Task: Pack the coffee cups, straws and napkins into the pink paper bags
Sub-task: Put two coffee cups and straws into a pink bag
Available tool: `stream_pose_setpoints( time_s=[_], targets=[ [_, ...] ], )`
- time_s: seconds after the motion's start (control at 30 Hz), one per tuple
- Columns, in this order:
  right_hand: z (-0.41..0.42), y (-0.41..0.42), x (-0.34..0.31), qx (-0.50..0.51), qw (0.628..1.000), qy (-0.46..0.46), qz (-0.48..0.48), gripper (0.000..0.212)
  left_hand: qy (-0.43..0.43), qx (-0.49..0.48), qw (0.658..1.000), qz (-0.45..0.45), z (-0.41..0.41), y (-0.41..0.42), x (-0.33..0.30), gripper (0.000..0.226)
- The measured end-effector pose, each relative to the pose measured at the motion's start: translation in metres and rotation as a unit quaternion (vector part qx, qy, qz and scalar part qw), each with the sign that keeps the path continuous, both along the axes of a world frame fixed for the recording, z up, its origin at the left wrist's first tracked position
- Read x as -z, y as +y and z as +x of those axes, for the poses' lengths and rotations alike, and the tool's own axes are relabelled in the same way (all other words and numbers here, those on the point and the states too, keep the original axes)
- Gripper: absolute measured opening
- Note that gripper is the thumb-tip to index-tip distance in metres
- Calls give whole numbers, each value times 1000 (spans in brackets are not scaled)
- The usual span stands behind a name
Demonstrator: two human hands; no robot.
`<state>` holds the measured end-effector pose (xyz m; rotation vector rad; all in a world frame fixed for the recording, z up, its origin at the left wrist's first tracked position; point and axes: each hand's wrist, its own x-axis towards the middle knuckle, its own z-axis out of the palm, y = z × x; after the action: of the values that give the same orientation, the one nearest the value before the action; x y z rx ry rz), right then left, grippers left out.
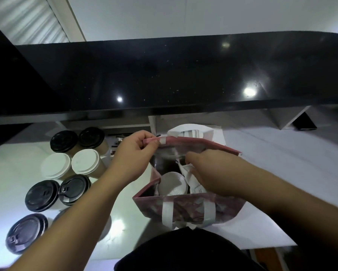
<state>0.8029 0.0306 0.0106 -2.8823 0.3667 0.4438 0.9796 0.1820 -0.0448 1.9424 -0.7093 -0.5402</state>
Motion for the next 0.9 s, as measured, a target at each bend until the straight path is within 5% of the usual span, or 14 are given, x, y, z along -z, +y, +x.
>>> stream_pose_setpoints(
  time_s=[0.1, 0.27, 0.43, 0.57, 0.73, 0.9],
  targets=[
    [12, 5, 5, 15, 999, -2, -31, 45, -2, 6, 1000, 3, -1, 1, 1, 14],
    [24, 27, 20, -18, 997, 60, -52, 38, -9, 14, 1000, -10, -3, 0, -2, 15],
    [39, 26, 31, 9, 975, 219, 41, 27, -21, 25, 999, -10, -3, -1, -4, 15],
    [37, 18, 27, -9, 967, 242, 81, 26, -22, 34, 999, -3, -1, 0, -5, 14],
    [19, 12, 3, 4, 989, 99, 106, 36, -14, 39, 999, -4, -1, 4, -8, 16],
    [-50, 1, -17, 63, 984, -84, 144, 21, 107, 53, 992, -46, -5, 13, -12, 15]
  ],
)
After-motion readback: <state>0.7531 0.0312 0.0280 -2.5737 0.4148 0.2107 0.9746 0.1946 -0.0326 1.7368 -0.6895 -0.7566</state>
